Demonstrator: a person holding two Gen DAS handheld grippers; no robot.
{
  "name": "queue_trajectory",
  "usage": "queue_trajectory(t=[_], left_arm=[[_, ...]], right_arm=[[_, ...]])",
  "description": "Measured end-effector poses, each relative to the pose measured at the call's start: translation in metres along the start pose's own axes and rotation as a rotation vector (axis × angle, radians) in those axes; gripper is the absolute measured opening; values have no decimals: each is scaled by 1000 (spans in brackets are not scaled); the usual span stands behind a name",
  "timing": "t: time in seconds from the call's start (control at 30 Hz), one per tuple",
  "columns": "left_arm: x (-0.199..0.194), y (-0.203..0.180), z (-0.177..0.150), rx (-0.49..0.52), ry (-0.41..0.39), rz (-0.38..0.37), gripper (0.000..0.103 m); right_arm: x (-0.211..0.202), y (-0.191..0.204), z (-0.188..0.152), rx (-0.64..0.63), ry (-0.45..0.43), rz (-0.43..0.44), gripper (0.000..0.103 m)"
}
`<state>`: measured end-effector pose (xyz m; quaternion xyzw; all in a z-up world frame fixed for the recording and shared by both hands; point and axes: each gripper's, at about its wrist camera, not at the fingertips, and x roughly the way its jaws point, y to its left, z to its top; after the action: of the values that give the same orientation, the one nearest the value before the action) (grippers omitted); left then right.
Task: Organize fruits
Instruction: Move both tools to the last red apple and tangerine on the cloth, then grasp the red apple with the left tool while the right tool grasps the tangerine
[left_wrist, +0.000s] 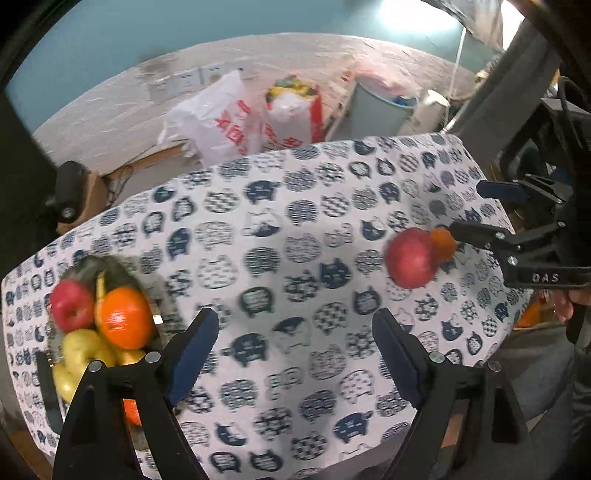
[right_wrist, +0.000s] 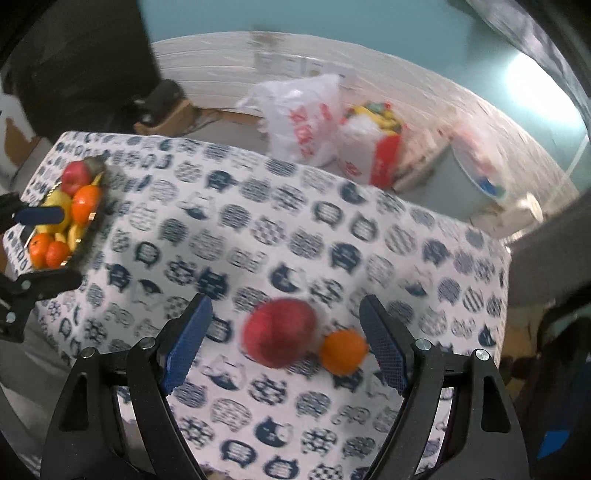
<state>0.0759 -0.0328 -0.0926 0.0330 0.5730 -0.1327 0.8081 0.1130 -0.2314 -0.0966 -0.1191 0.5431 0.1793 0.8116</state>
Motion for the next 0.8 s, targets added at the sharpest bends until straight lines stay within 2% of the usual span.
queue_trajectory(t=[0.27,0.4,0.57,0.67,0.8], left_arm=[[28,-49,15,42,50,-49,87],[43,-67,18,69,72,-53,87],[61,-73,18,61,104,-57,86],[71,-71,17,21,120,-72,87],[80,-70,18,-1,138,-78,87]], right_arm=[[17,-43,-27,78,46,-24,81],[31,-59,-38,108,74,-9,81],[53,-69,-48,143,118,26,81],[67,-69,-49,146,143,40,81],[85,-66,-52,129,182,34,81]])
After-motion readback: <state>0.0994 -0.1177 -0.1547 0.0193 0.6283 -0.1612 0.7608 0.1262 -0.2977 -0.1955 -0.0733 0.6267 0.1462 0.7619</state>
